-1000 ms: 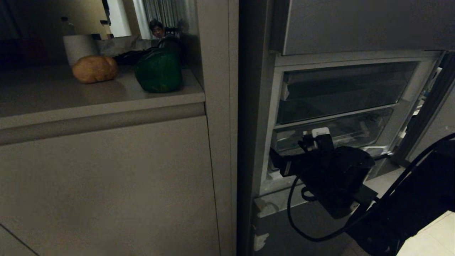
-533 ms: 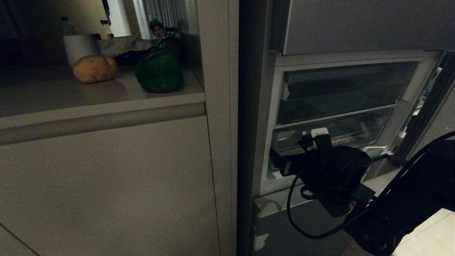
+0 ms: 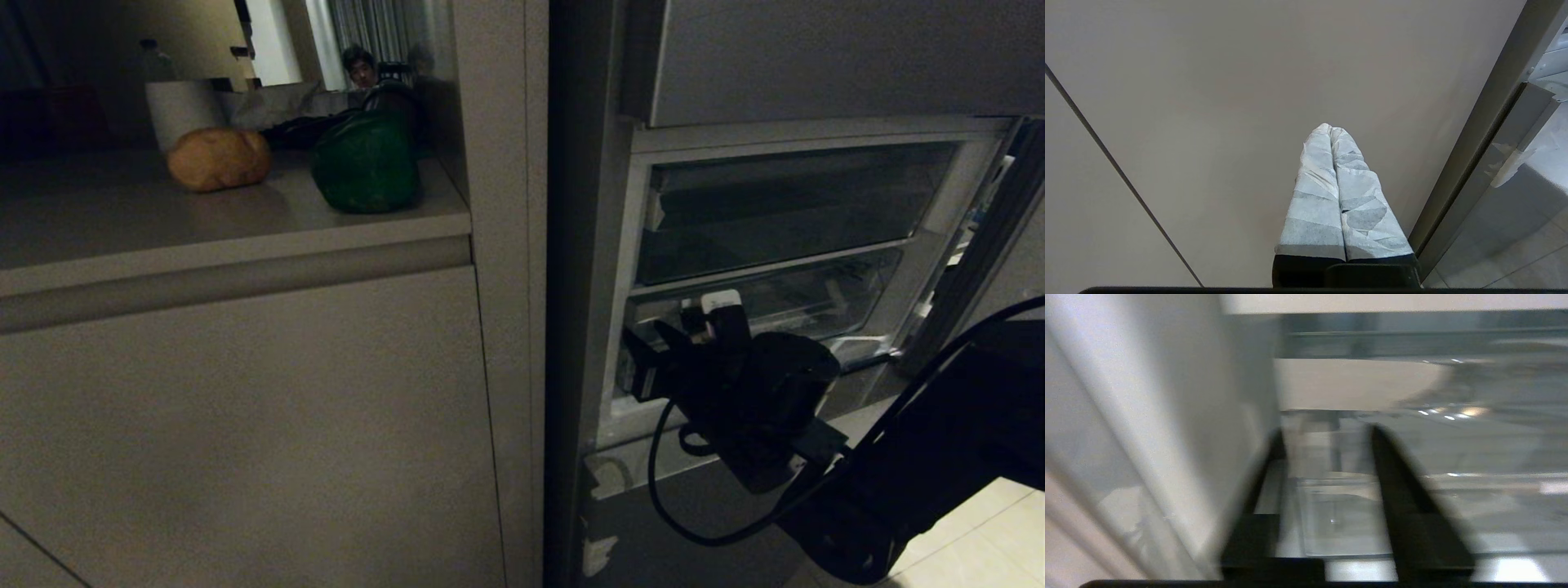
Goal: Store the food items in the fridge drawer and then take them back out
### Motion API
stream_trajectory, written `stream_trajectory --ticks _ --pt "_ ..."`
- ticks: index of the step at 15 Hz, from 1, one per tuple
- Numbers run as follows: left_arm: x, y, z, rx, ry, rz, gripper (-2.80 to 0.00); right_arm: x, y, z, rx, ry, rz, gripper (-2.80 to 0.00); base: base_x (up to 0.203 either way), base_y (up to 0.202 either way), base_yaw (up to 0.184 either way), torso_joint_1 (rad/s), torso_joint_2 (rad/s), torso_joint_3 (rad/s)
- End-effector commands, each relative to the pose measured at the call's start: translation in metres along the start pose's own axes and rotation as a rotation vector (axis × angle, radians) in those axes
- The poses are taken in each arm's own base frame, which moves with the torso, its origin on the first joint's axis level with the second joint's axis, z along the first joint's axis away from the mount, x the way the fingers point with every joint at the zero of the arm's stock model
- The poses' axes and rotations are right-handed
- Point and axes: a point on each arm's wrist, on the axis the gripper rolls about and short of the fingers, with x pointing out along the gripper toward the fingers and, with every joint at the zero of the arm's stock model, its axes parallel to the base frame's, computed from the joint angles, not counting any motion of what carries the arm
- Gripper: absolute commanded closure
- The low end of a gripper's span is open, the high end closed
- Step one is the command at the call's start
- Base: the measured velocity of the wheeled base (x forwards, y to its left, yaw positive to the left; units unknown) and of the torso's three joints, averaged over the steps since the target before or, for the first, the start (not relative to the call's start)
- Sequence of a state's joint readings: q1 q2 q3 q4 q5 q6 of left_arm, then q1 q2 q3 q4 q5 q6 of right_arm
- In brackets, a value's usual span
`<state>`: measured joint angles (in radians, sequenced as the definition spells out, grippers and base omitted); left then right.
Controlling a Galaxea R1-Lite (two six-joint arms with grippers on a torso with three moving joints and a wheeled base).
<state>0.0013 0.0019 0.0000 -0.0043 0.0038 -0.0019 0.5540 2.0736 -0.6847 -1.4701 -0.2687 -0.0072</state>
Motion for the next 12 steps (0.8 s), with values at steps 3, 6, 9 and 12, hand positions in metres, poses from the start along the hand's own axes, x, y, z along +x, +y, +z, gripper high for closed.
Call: stream_trajectory --ticks 3,6,9,12 --pt "0.000 0.000 0.000 0.000 0.001 0.001 0.00 -0.002 0.006 0.000 -0.001 -0.004 0.015 0.00 0.000 0.000 0.000 0.000 0.00 0.000" --pt "0.000 0.000 0.000 -0.001 0.001 -0.001 0.00 -0.007 0.009 0.002 0.000 -0.002 0.024 0.00 0.000 0.000 0.000 0.000 0.00 0.000" --pt "0.000 0.000 0.000 -0.001 0.001 0.000 0.00 -0.016 0.008 0.007 0.000 -0.001 0.025 0.00 0.000 0.000 0.000 0.000 0.00 0.000" --pt "0.000 0.000 0.000 -0.001 0.001 0.001 0.00 -0.030 0.003 0.011 -0.003 0.012 0.026 0.00 0.000 0.000 0.000 0.000 0.00 0.000"
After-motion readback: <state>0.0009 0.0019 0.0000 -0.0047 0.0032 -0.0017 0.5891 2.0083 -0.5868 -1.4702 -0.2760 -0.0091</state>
